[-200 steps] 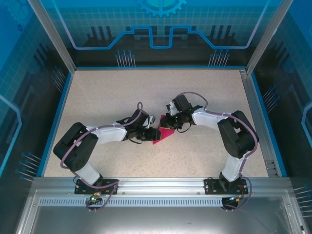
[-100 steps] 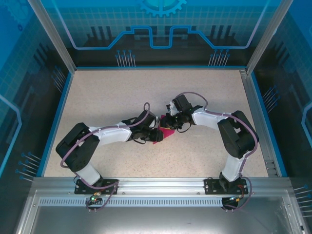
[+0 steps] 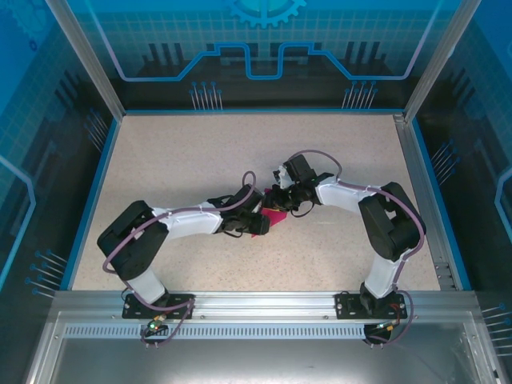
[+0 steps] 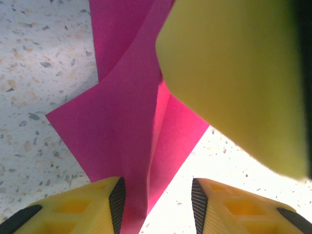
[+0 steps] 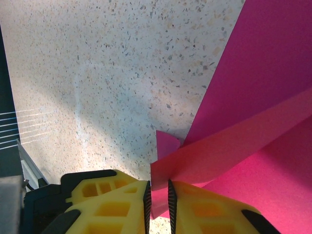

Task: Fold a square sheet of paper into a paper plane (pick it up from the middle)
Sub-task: Fourth fold the wing at the center of the table.

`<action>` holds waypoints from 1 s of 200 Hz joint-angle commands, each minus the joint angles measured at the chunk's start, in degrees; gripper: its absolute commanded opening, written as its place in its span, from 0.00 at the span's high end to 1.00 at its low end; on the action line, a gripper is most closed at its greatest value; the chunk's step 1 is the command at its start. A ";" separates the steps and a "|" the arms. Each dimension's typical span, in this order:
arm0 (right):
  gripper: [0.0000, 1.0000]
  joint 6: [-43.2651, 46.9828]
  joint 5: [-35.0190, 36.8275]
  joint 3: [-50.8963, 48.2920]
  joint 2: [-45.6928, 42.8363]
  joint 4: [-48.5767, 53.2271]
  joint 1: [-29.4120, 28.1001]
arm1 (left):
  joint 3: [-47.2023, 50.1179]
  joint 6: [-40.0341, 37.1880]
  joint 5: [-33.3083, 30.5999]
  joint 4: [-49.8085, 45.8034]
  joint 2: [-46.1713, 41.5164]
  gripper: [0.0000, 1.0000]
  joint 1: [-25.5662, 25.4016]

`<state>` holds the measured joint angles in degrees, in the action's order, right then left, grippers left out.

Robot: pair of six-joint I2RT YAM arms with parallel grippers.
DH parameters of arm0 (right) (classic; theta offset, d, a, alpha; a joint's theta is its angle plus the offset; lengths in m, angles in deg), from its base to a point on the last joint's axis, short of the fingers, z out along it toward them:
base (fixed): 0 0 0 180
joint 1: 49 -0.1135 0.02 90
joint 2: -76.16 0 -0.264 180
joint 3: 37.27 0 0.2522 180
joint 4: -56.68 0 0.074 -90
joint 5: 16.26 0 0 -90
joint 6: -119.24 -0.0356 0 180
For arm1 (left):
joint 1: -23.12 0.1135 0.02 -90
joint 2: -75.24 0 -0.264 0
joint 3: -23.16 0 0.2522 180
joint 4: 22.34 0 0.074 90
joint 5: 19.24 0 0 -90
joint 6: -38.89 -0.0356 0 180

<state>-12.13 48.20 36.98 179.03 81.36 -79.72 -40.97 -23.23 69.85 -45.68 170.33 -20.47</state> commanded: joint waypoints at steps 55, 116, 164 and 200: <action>0.80 -0.63 -0.70 0.26 -0.38 0.29 0.40 | -0.31 -1.52 -5.36 -0.91 -1.68 0.52 -0.36; 0.80 -0.65 -0.82 0.51 -0.25 0.40 0.44 | -1.23 -1.15 -4.37 -0.98 0.93 0.63 -0.71; 0.80 -0.66 -0.92 0.51 -0.14 0.46 0.43 | -1.92 -1.25 -5.03 -0.96 1.85 0.74 -1.54; 0.80 -0.74 -0.91 0.34 0.12 0.42 0.36 | -2.49 -1.47 -5.08 -1.22 2.49 0.81 -1.87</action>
<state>-12.35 48.18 36.98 179.03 81.34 -79.72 -41.60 -23.23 65.78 -46.16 171.40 -21.89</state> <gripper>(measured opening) 0.200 0.211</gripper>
